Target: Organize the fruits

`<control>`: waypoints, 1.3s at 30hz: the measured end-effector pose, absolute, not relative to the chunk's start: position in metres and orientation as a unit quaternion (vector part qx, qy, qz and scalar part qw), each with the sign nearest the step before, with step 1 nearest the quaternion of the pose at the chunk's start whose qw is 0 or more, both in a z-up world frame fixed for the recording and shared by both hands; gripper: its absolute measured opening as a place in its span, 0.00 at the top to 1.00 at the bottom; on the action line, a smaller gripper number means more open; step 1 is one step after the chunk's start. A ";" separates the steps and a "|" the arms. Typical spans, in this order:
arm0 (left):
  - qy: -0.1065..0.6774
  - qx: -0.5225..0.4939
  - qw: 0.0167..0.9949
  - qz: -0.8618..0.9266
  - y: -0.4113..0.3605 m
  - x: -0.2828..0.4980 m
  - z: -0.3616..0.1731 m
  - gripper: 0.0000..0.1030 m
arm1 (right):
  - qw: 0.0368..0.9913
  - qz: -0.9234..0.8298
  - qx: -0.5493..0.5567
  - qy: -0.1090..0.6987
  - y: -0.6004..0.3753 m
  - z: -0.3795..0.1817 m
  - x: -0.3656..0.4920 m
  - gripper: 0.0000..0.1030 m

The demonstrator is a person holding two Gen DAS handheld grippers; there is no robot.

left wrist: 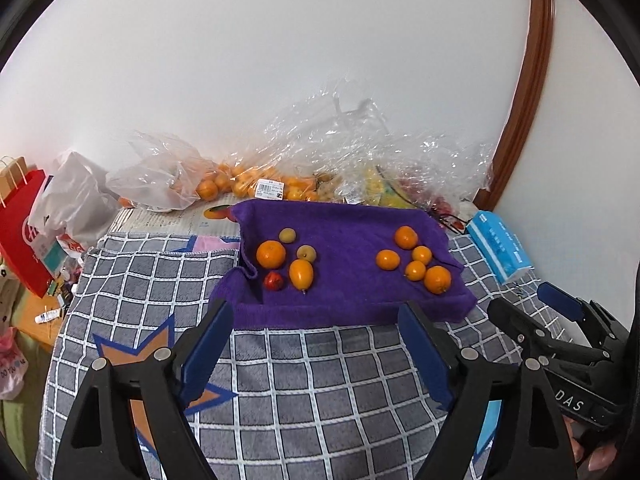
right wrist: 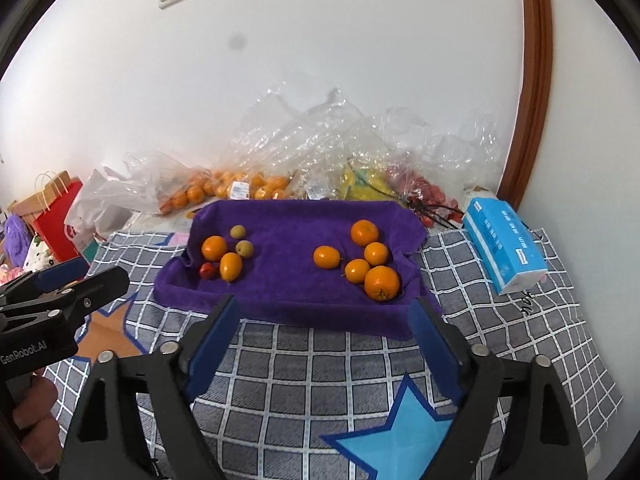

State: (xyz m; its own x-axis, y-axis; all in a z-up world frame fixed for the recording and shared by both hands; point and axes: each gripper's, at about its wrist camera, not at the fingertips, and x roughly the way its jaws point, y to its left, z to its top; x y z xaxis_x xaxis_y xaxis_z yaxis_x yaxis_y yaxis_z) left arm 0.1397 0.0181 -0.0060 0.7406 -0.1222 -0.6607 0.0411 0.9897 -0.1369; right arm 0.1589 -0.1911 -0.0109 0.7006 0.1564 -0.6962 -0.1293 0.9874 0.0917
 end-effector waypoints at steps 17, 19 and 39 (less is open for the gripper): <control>0.339 -0.052 0.938 -0.038 0.012 0.107 0.006 0.18 | 0.928 0.065 0.029 0.365 -0.199 0.001 0.131 0.07; 0.339 -0.052 0.938 -0.038 0.012 0.106 0.006 0.18 | 0.928 0.066 0.030 0.365 -0.200 0.001 0.129 0.07; 0.336 -0.052 0.940 -0.040 0.009 0.100 0.008 0.18 | 0.931 0.067 0.030 0.358 -0.201 0.006 0.122 0.07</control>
